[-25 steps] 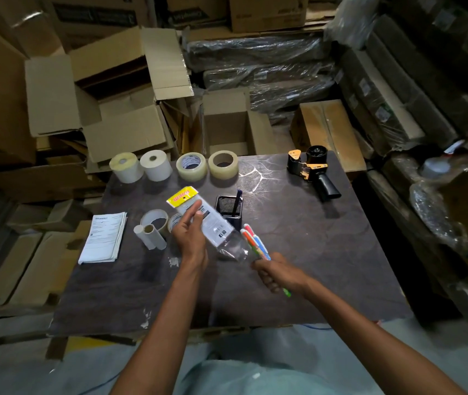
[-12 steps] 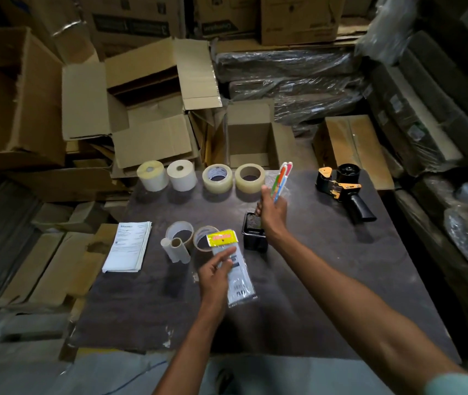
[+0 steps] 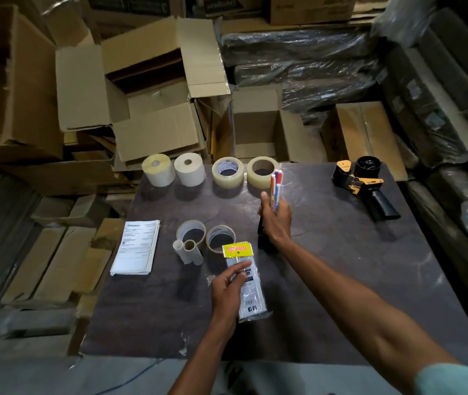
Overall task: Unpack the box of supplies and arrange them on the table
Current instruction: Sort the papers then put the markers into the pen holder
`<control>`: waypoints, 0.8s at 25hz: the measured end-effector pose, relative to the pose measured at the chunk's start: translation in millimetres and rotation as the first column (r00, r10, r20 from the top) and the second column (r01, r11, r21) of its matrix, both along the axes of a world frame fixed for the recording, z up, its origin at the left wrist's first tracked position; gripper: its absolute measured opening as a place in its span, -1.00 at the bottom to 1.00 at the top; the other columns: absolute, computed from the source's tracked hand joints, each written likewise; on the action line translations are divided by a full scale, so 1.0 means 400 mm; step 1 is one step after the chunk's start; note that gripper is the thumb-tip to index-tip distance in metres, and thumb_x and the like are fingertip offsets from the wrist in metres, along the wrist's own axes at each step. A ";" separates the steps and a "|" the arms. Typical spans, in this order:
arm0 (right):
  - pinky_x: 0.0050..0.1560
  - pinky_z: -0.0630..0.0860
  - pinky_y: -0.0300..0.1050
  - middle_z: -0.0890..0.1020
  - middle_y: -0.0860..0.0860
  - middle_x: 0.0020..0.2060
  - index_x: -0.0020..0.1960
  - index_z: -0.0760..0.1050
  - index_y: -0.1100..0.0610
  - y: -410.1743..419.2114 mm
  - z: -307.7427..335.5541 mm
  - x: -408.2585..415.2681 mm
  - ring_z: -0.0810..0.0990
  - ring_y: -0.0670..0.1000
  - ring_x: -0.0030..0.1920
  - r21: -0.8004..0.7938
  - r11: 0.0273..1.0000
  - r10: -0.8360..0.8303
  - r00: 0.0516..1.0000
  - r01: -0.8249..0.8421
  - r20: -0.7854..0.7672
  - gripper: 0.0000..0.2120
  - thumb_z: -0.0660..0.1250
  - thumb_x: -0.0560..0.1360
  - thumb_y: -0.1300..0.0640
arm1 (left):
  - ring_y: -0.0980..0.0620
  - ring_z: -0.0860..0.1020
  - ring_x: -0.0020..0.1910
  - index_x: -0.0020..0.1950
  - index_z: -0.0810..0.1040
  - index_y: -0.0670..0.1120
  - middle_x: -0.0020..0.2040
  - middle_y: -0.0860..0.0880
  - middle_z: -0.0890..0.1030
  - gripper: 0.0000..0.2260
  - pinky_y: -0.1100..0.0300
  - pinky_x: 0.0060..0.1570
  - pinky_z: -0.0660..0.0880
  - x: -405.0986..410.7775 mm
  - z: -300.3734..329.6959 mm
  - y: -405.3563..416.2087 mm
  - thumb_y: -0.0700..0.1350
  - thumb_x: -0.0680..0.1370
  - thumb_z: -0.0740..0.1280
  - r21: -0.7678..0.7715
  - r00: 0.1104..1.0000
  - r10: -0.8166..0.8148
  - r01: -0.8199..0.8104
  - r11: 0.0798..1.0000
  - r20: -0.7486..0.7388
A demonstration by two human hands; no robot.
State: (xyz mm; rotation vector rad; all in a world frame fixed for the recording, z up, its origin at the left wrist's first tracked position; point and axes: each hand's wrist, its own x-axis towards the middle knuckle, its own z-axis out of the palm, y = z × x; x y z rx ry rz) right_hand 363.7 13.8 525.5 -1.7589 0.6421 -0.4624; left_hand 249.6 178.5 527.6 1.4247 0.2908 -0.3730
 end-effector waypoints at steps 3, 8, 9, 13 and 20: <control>-0.22 0.61 0.17 0.63 0.03 -0.37 -0.26 0.53 0.05 -0.001 -0.008 -0.006 0.64 0.03 -0.32 -0.022 1.000 -0.011 1.000 0.011 0.006 -0.58 0.23 0.53 -0.27 | -0.02 0.67 -0.13 0.08 0.69 -0.19 0.00 -0.07 0.71 -0.76 0.13 -0.12 0.63 0.012 0.001 -0.007 -0.38 0.55 0.28 -0.022 1.000 -0.028 0.028 0.999 -0.014; -0.22 0.60 0.10 0.62 0.09 -0.32 -0.19 0.55 0.13 0.000 -0.001 -0.018 0.61 0.14 -0.26 -0.027 0.999 -0.017 0.998 0.019 0.061 -0.68 0.30 0.57 -0.10 | -0.02 0.66 -0.12 0.09 0.68 -0.20 0.01 -0.10 0.71 -0.77 0.15 -0.11 0.63 0.024 -0.003 -0.021 -0.39 0.55 0.29 -0.033 0.999 -0.045 0.044 0.998 -0.019; -0.20 0.59 0.08 0.62 0.09 -0.31 -0.18 0.55 0.15 0.000 -0.002 -0.022 0.61 0.15 -0.25 -0.025 1.000 -0.017 0.997 0.019 0.071 -0.70 0.31 0.57 -0.07 | -0.01 0.67 -0.13 0.09 0.68 -0.20 0.01 -0.10 0.71 -0.77 0.15 -0.12 0.63 0.023 -0.003 -0.021 -0.38 0.55 0.29 -0.035 0.999 -0.050 0.050 0.998 -0.016; -0.18 0.62 -0.04 0.61 -0.03 -0.32 -0.19 0.55 0.10 -0.012 0.001 -0.032 0.58 -0.04 -0.27 -0.051 0.999 -0.014 0.994 0.020 0.109 -0.78 0.39 0.52 -0.03 | 0.02 0.68 -0.16 0.09 0.68 -0.19 -0.01 -0.07 0.71 -0.77 0.15 -0.15 0.63 0.021 -0.007 -0.025 -0.37 0.56 0.29 -0.034 0.998 -0.061 0.060 0.998 -0.026; -0.03 0.63 -0.13 0.69 -0.06 -0.15 -0.01 0.64 0.09 -0.052 0.030 -0.063 0.65 -0.10 -0.10 -0.036 0.999 -0.024 0.984 0.031 0.175 -0.81 0.37 0.55 -0.02 | -0.17 0.67 -0.03 0.03 0.72 -0.04 0.04 -0.12 0.71 -0.74 -0.09 0.01 0.61 0.020 -0.030 -0.047 -0.33 0.56 0.31 -0.010 0.996 -0.087 0.087 0.996 -0.035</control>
